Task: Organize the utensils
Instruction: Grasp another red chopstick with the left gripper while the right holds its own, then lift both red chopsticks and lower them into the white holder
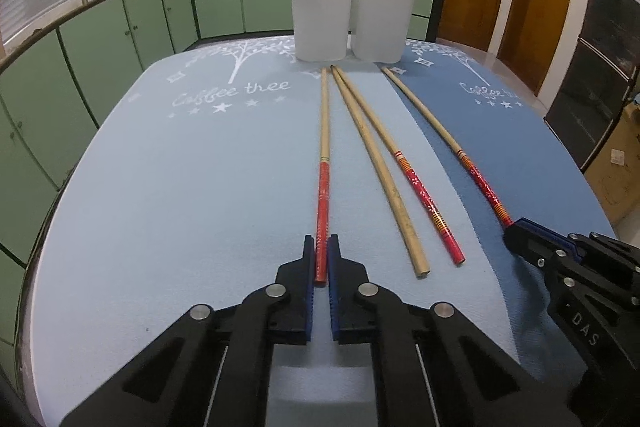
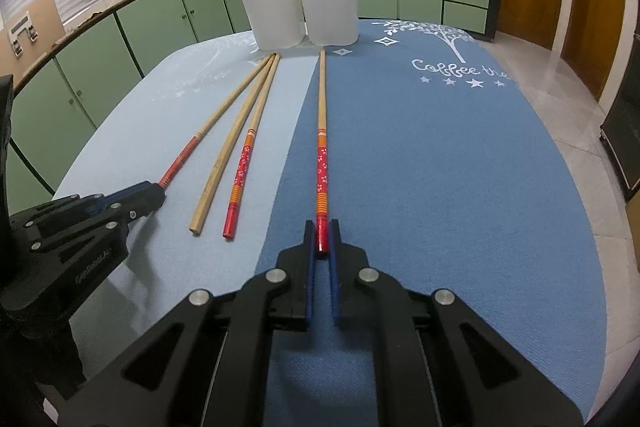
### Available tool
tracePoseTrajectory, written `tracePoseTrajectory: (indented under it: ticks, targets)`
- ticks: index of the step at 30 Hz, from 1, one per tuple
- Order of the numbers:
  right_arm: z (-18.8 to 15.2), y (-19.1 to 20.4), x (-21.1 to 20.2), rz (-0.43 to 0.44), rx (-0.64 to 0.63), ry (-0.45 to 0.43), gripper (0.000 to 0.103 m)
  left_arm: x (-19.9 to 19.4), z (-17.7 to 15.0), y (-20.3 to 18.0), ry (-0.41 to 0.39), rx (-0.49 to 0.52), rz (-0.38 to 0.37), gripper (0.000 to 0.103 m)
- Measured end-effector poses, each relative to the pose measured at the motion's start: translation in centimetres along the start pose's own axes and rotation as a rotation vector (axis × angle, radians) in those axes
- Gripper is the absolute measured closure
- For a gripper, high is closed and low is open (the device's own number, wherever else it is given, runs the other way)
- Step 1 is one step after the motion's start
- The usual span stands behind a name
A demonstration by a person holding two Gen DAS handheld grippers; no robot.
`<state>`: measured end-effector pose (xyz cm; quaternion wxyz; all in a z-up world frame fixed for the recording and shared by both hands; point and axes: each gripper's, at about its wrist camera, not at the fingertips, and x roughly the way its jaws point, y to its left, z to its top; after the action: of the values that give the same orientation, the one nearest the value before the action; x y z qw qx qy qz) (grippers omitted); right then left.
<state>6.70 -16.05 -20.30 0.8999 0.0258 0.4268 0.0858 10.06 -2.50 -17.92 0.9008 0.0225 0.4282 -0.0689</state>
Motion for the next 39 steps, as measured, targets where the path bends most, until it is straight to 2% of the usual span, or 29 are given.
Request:
tracePoseTrajectory:
  ticks: [8,19,28,33,39]
  targets:
    - [1.1,-0.1,-2.6,0.004,-0.02,-0.044,0.098,-3.0,1.2,1.0,-0.052,-0.004,-0.017,0.097]
    - [5.5,-0.2,-8.8,0.026,-0.031,-0.196,0.098,-10.8,5.9,1.9,-0.231,0.027,-0.029,0.097]
    - [11.6,-0.5,-12.7,0.091,-0.051,-0.287,0.098,-13.1,10.8,2.6,-0.306,0.039,-0.088,0.097]
    - [15.2,-0.7,-13.5,0.133,-0.049,-0.291,0.098,-13.2,13.2,2.4,-0.326,0.059,-0.121,0.097]
    - [19.4,-0.7,-14.9,0.136,-0.083,-0.318,0.098,-13.8,15.5,1.6,-0.366,0.077,-0.144,0.097]
